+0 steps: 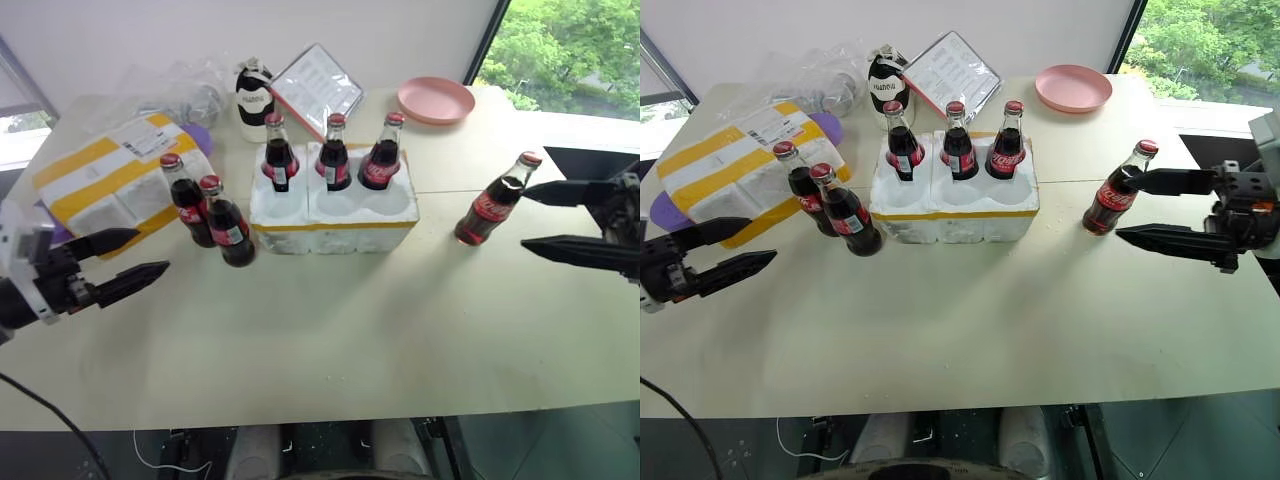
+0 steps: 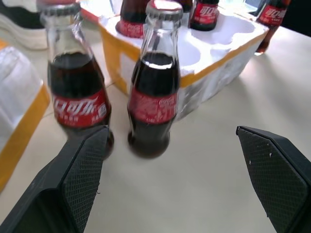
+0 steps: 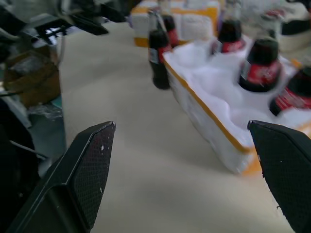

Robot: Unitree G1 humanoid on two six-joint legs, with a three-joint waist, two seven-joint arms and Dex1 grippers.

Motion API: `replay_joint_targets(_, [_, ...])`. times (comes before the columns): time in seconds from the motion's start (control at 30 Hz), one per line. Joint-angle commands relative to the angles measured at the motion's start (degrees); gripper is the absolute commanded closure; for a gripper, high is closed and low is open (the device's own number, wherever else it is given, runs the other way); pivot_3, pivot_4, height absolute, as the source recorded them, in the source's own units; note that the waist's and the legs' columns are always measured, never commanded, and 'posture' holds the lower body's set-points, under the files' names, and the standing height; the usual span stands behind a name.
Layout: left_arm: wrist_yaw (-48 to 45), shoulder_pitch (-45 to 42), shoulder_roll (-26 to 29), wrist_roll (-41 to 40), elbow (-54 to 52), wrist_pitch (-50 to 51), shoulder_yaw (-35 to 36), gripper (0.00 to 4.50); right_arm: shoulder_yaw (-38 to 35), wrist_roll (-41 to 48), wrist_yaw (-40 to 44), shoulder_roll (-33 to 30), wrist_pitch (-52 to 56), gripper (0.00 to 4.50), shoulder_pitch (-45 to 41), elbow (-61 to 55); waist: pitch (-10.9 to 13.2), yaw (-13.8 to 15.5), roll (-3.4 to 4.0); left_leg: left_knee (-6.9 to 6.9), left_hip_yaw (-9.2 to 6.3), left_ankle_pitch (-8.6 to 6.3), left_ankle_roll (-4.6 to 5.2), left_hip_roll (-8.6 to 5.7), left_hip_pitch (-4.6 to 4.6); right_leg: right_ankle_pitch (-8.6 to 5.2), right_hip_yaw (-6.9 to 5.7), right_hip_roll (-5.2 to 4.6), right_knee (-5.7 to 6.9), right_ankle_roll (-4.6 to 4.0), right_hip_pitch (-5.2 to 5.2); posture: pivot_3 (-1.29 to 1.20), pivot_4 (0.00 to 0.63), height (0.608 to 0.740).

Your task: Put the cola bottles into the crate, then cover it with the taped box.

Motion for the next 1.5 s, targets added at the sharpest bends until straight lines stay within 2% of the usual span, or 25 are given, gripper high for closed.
replay_joint_targets(0.03, [2.1, -6.4, 0.1, 2.8, 5.1, -2.8, -3.8, 0.10, -0.4, 4.7, -4.2, 1.8, 1.7, 0.00, -1.0, -5.0, 0.0, 0.3, -0.04, 0.00, -0.01, 0.00, 0.00, -0.02, 0.00, 0.00, 0.00, 0.00, 0.00, 0.00, 0.01, 0.00, 0.150, 0.740])
replay_joint_targets(0.2, [2.4, -14.2, -1.3, 7.1, 11.9, -6.8, -10.1, 0.10, 0.9, 7.0, -8.2, 4.0, 2.3, 0.00, -1.1, -7.4, 0.0, 0.2, -0.09, 0.05, 0.02, 0.01, 0.01, -0.14, -0.02, 0.05, 0.00, 0.00, -0.02, 0.09, 0.06, 0.00, 0.150, 0.740])
replay_joint_targets(0.5, [2.8, -22.6, -3.8, 13.5, 20.2, -11.2, -17.5, 0.10, 1.0, 9.3, -14.2, 5.4, 2.5, 0.00, -0.8, -9.4, 0.0, 0.2, -0.12, 0.06, 0.02, 0.04, -0.02, -0.14, 0.00, 0.14, -0.01, 0.04, 0.04, 0.24, 0.08, 0.00, 0.150, 0.740])
replay_joint_targets(0.97, [2.0, -25.7, -5.9, 17.3, 27.4, -14.6, -20.2, 0.10, -1.5, 13.5, -20.3, 4.6, 3.6, 0.00, 1.0, -11.9, 0.0, 0.2, -0.17, 0.06, -0.01, 0.02, 0.02, -0.13, -0.01, 0.14, -0.01, 0.05, 0.06, 0.25, 0.08, 0.00, 0.150, 0.740])
replay_joint_targets(1.5, [2.3, -32.1, -10.9, 23.5, 38.7, -20.3, -24.3, 0.10, -0.7, 15.4, -22.6, 4.5, 3.2, 0.00, 0.7, -13.0, 0.0, 0.2, -0.22, 0.10, 0.00, 0.03, 0.03, -0.14, 0.00, 0.16, -0.01, 0.06, 0.07, 0.28, 0.11, 0.00, 0.150, 0.740])
